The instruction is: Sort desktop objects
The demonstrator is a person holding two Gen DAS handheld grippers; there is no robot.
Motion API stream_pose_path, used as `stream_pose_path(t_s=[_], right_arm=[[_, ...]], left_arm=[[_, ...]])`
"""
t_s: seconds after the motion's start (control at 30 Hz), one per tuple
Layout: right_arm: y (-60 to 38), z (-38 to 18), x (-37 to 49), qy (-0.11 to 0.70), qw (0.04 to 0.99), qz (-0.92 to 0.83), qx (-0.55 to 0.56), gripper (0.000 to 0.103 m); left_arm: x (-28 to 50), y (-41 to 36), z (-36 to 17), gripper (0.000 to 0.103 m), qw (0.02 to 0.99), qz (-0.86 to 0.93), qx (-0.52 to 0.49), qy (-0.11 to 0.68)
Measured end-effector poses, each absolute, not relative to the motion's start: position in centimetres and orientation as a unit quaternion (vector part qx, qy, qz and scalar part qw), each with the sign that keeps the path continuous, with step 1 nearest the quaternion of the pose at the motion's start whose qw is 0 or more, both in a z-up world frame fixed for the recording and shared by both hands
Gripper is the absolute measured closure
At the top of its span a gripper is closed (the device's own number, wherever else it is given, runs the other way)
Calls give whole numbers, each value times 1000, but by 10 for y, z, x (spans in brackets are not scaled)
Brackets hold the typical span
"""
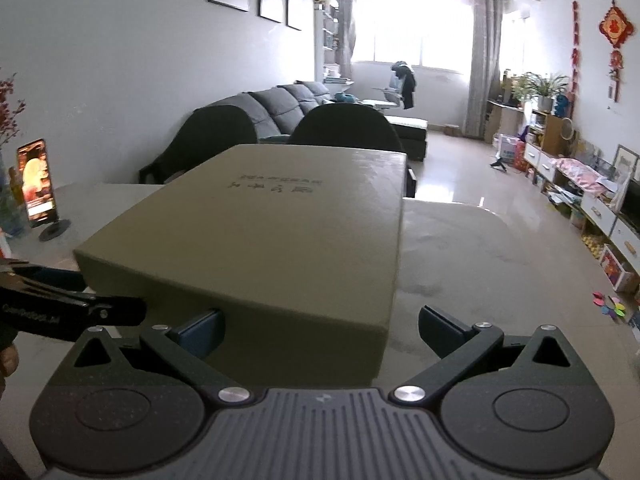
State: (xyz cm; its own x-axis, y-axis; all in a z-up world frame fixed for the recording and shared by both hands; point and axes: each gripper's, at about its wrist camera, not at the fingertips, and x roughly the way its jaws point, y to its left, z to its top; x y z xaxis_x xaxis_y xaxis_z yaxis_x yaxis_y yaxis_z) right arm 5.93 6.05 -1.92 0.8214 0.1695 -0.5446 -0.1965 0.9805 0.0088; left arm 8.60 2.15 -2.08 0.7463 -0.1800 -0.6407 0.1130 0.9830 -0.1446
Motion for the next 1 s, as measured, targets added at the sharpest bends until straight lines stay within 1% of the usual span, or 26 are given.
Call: stream_pose_path(t_s=[0.47,1.0], right_arm=[[53,-26,67,296,952,83,-7,2],[55,-13,24,292,955,48,19,1]], left_arm=[[86,8,-15,0,929,-66,-35,363],[55,1,-6,0,925,-34,-30,376]])
